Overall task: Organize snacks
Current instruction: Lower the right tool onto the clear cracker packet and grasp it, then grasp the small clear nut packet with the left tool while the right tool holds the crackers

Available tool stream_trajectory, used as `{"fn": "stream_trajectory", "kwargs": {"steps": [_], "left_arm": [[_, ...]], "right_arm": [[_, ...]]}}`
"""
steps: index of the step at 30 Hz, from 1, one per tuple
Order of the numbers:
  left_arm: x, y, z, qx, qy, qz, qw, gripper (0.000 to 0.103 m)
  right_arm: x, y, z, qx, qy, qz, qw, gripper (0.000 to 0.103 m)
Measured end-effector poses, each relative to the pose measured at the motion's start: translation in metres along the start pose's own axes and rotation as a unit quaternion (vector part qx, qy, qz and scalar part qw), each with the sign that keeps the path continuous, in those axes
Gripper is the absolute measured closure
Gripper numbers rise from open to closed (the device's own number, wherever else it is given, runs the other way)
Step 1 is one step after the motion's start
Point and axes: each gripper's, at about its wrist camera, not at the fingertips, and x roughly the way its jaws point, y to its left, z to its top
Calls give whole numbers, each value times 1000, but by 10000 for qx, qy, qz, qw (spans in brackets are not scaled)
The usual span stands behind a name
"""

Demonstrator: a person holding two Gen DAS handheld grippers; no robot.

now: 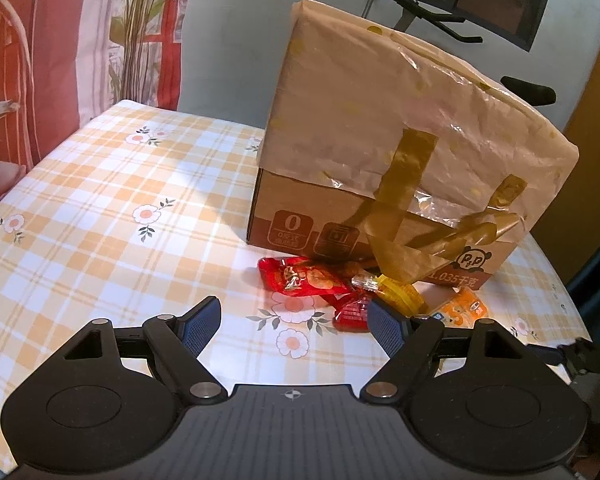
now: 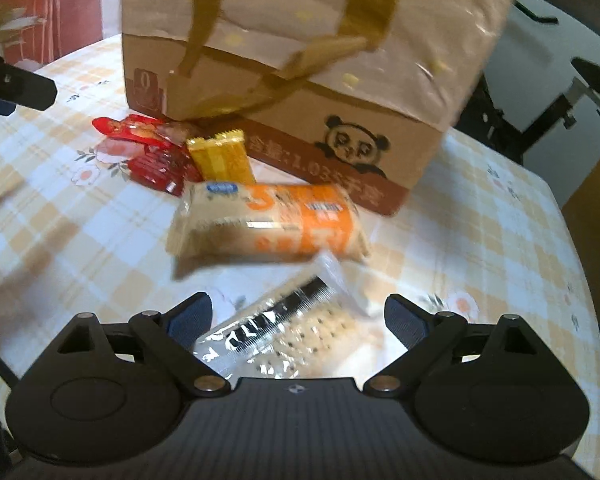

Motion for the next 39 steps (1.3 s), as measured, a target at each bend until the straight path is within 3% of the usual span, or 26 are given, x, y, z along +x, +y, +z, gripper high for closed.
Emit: {"fn": "stream_trajectory", "kwargs": {"steps": [6,9,10,11,17,21,28,31,36,39], "left_arm": [[2,-1,-1,22,55,-3,10000,21],[3,-1,-1,40,71,-2,10000,21],[3,-1,-1,41,78,3,10000,21],[3,0,-1,39,86,6,10000,21],[8,-2,-2,46,168,-59,9998,23],[13,-4,0,92,206,-305,9993,42],[38,-18,13,310,186,-444,9984,48],[57,-29,18,451,288,-500,9973,60],[86,-50,24,758,409,-467,9952,61],[100,-59,24,984,468,-263,9937,77]], "right_arm": [[-5,-27,-14,623,29,128,9980,11],[-5,-36,-21,1060,-6,363,9937,21],[-7,-35,-21,1015,-35,345,9942,28],[-8,-34,-20,923,-100,379,9950,43],[-1,-36,-15,484,-370,408,9973,52],[7,-47,-16,601,-571,358,9959,54],[7,-49,-34,743,-1028,393,9911,53],[7,-49,-33,735,-1055,402,9909,54],[7,-50,-34,739,-1078,418,9905,53],[6,-50,-35,754,-1087,437,9903,53]]}}
